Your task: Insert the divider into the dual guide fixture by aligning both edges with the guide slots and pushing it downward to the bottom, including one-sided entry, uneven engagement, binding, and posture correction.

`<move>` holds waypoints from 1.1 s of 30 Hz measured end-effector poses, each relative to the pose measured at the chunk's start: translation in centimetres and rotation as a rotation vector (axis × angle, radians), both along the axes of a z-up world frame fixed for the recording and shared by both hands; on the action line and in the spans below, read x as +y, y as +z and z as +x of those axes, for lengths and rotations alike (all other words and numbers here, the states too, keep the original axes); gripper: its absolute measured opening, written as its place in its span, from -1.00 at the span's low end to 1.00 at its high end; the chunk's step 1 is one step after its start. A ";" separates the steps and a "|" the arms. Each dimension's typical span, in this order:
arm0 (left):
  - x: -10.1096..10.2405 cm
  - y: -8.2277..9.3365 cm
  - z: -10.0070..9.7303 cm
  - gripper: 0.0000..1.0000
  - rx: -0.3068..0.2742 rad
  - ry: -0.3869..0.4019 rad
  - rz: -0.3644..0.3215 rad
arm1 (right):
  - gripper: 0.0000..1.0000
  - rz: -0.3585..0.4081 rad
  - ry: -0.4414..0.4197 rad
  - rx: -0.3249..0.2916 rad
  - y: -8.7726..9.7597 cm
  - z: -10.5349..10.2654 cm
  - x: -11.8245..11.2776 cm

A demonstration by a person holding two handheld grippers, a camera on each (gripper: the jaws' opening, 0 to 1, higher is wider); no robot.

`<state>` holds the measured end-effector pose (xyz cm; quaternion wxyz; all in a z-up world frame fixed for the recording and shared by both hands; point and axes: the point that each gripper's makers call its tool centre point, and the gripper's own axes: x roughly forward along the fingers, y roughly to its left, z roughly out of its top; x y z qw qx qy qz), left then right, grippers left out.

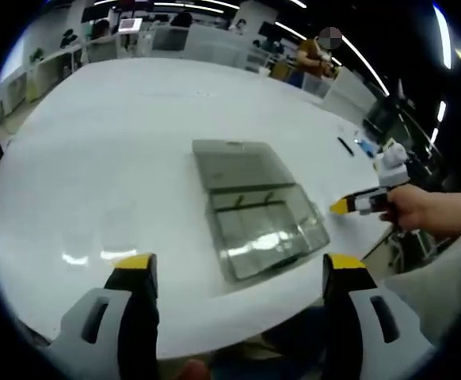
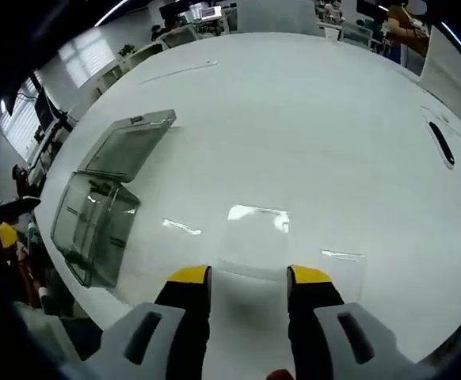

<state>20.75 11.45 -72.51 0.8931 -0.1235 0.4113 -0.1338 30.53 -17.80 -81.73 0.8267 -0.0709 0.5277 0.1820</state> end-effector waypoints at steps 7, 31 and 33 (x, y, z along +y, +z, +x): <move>0.4 -0.1 0.1 0.66 0.000 0.005 -0.001 | -0.35 -0.041 -0.008 0.006 -0.1 0.0 0.3; 1.0 0.1 0.9 0.66 -0.010 0.005 -0.006 | -0.39 -0.122 -0.020 0.090 -0.4 0.2 0.2; 1.0 0.2 0.9 0.66 -0.013 0.009 -0.010 | -0.39 -0.123 -0.019 0.094 -0.4 0.1 0.2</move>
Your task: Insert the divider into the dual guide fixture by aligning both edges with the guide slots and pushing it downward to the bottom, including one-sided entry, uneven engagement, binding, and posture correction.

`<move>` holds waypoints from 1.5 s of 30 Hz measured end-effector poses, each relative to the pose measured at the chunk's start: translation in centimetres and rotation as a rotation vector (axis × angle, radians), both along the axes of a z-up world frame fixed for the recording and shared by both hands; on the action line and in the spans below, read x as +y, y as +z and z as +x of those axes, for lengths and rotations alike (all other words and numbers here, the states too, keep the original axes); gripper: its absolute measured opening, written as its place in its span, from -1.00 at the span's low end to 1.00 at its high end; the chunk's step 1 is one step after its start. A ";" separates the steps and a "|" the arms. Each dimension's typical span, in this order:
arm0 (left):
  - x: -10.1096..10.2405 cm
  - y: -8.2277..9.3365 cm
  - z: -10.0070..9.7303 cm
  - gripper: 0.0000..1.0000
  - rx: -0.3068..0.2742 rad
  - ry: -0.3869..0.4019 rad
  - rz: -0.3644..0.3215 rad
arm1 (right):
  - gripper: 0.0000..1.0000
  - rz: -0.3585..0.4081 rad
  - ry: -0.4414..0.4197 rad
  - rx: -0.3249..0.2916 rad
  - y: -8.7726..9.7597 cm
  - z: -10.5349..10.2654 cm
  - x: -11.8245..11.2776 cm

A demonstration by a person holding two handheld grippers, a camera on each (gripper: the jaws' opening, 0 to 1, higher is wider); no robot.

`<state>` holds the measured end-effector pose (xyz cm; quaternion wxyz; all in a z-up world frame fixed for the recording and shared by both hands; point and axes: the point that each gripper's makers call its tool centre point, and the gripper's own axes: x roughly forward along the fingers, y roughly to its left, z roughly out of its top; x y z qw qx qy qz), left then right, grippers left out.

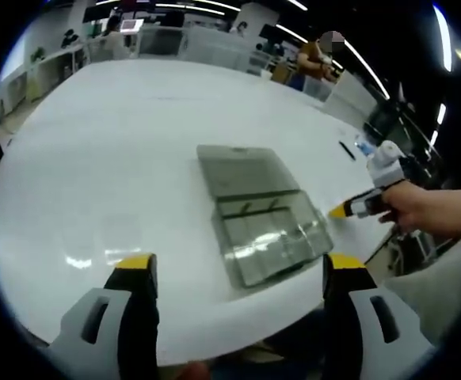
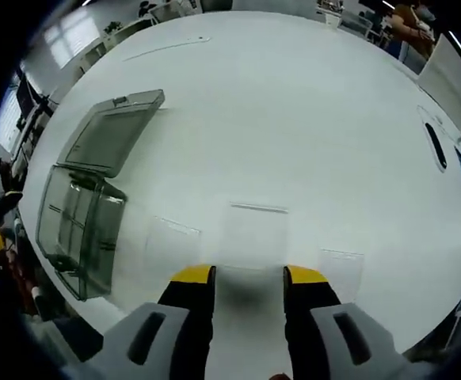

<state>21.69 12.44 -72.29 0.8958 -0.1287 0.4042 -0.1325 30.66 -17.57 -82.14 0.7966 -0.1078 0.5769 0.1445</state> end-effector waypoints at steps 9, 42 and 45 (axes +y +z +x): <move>-0.2 0.2 0.2 0.66 -0.007 0.005 -0.007 | -0.39 -0.014 -0.014 0.043 -0.1 0.1 0.0; -2.1 1.0 0.8 0.66 -0.022 -0.041 -0.003 | -0.43 -0.062 0.056 0.155 0.0 -0.1 0.1; -2.1 1.1 1.0 0.66 -0.022 -0.047 0.001 | -0.43 -0.062 0.062 0.156 -0.1 0.0 0.1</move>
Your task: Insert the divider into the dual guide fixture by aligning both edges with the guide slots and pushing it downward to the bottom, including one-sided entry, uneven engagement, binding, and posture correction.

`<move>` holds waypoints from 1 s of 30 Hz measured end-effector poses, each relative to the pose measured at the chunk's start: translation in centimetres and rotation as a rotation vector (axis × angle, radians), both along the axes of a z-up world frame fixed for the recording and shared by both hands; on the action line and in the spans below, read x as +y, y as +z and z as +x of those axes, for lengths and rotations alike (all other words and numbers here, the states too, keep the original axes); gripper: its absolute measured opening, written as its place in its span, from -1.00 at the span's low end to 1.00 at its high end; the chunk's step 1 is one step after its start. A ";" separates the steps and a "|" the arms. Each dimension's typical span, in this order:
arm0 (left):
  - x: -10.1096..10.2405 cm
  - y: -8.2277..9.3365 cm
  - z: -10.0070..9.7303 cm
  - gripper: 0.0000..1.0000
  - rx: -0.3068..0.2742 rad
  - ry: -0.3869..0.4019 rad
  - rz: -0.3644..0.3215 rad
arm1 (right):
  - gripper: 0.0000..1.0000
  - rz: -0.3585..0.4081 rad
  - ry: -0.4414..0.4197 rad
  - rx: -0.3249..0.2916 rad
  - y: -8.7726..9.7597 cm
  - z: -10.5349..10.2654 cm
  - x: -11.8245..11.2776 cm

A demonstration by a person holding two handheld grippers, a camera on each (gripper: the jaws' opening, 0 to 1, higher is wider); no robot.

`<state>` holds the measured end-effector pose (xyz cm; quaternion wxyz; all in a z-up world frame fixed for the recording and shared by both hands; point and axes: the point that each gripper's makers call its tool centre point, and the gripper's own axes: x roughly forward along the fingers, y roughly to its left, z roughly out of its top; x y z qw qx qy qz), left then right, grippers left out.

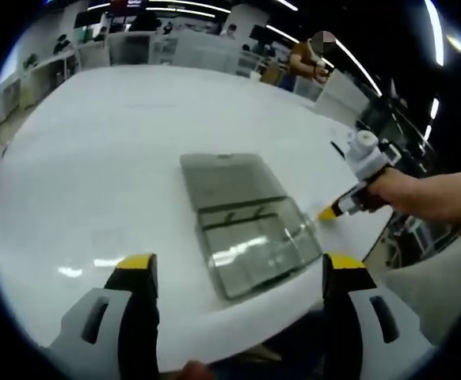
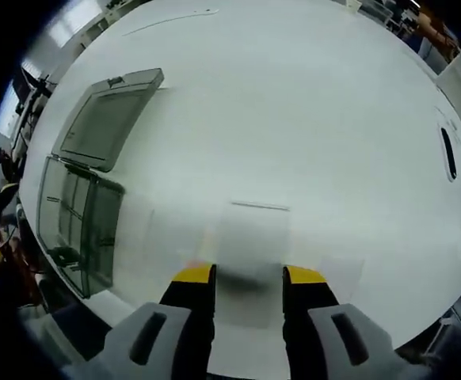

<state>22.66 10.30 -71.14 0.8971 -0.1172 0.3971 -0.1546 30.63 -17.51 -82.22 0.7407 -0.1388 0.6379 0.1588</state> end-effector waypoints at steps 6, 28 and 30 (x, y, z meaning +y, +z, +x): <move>-0.1 0.3 0.4 0.66 -0.005 -0.006 0.007 | -0.44 0.003 0.025 -0.005 0.2 -0.1 0.1; -0.8 1.1 0.8 0.64 -0.027 0.007 0.010 | -0.46 0.035 0.045 0.003 0.3 0.1 -0.1; -0.9 1.2 0.8 0.64 -0.027 0.006 0.010 | -0.46 0.035 0.046 0.002 0.3 0.1 -0.1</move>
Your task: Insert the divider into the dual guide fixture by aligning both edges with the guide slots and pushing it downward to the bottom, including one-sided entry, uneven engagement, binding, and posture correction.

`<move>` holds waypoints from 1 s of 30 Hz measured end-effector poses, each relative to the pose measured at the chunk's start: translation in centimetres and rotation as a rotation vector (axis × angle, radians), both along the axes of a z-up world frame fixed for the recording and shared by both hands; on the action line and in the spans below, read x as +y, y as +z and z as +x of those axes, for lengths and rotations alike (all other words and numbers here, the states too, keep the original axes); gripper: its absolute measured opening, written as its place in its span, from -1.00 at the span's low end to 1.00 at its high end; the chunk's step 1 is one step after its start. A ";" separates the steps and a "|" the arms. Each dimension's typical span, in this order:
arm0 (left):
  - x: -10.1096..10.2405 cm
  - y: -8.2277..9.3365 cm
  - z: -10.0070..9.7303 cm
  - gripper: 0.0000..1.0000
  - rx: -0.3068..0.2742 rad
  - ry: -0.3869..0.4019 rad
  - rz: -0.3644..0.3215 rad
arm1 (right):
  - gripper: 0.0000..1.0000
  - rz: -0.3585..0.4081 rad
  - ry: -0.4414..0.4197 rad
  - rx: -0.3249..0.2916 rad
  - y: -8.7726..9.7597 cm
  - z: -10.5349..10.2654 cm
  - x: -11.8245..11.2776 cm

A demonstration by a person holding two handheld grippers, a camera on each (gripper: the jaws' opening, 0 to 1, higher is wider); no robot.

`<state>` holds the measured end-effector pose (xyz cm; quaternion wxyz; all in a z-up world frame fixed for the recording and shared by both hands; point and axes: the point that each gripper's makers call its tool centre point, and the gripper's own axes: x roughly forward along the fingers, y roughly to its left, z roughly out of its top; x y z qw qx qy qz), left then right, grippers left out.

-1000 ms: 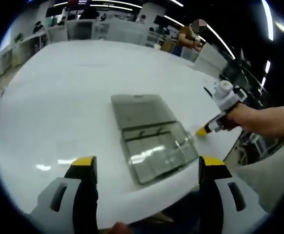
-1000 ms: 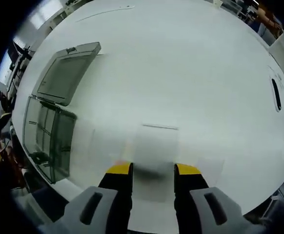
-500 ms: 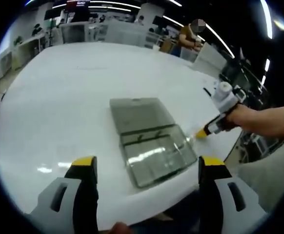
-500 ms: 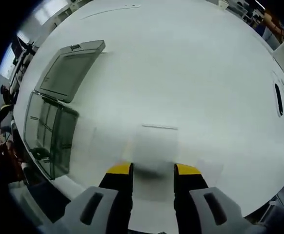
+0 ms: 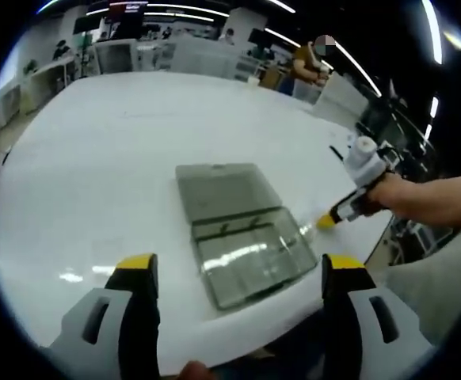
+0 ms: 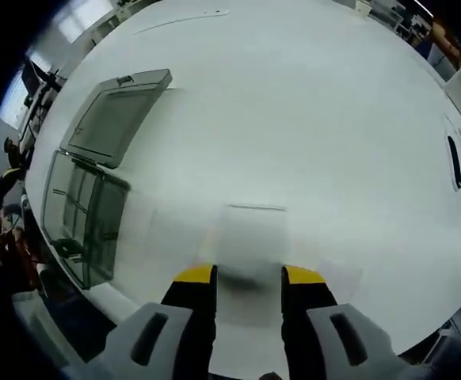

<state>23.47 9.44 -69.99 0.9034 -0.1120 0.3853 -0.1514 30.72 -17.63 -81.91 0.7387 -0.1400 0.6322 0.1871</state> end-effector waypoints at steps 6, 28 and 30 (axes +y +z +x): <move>-0.1 -0.1 0.0 0.64 0.001 -0.003 -0.001 | -0.46 0.000 -0.002 -0.005 -0.1 0.0 -0.3; -0.5 -0.4 0.2 0.64 0.006 -0.018 -0.008 | -0.47 0.065 0.030 -0.052 0.9 -0.5 0.0; -0.6 -0.4 0.3 0.64 0.006 -0.020 -0.011 | -0.47 0.074 0.032 -0.056 1.1 -0.5 0.1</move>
